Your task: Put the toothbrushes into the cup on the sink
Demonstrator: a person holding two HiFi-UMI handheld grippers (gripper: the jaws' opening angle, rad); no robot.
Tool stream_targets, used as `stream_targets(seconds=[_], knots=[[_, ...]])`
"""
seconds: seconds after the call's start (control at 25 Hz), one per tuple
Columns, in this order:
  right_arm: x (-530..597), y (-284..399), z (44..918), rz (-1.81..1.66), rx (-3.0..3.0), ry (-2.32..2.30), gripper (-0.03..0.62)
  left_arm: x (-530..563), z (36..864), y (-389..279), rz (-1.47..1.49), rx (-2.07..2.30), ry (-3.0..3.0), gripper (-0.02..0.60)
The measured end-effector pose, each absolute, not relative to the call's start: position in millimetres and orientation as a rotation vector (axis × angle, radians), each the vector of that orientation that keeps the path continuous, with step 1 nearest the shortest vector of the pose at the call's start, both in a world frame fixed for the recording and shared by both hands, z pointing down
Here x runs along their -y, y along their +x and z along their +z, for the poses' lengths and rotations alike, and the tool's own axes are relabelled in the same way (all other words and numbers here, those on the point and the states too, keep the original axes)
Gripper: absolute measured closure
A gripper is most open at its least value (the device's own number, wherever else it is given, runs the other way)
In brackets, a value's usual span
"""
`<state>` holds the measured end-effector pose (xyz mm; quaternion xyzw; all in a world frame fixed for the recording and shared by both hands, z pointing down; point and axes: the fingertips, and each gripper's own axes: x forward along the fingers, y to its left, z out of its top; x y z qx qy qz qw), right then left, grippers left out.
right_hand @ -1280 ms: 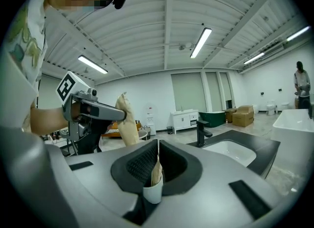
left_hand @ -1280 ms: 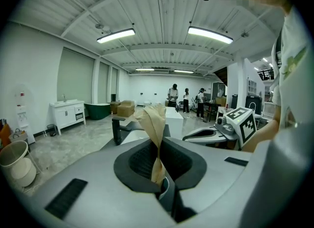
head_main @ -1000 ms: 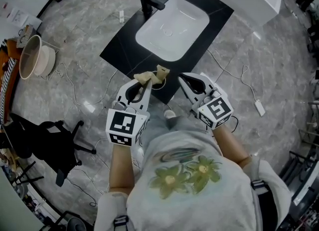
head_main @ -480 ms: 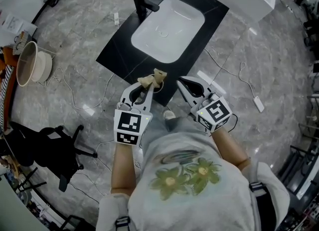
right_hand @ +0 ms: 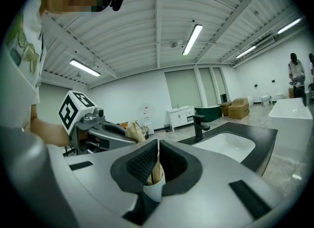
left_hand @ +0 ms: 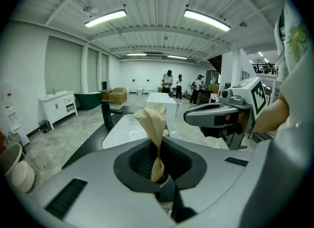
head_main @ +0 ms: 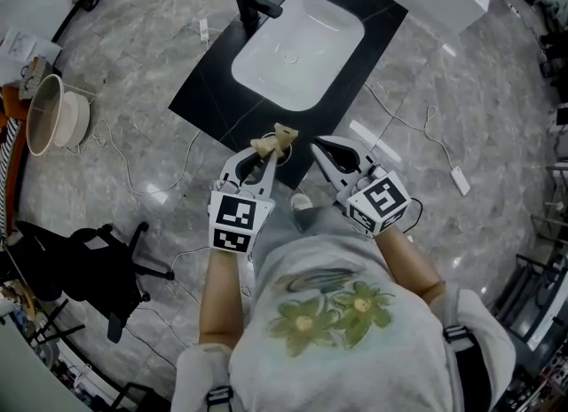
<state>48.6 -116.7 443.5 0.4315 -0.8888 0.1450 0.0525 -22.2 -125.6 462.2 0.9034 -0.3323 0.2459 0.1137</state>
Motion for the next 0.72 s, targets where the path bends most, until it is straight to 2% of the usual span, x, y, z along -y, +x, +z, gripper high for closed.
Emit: stream_targets(seconds=[0.72], knots=[[126, 34, 462, 0.513, 2.669, 1.296, 0.548, 135, 505, -25, 0.722, 0.904, 2.575, 0.545]])
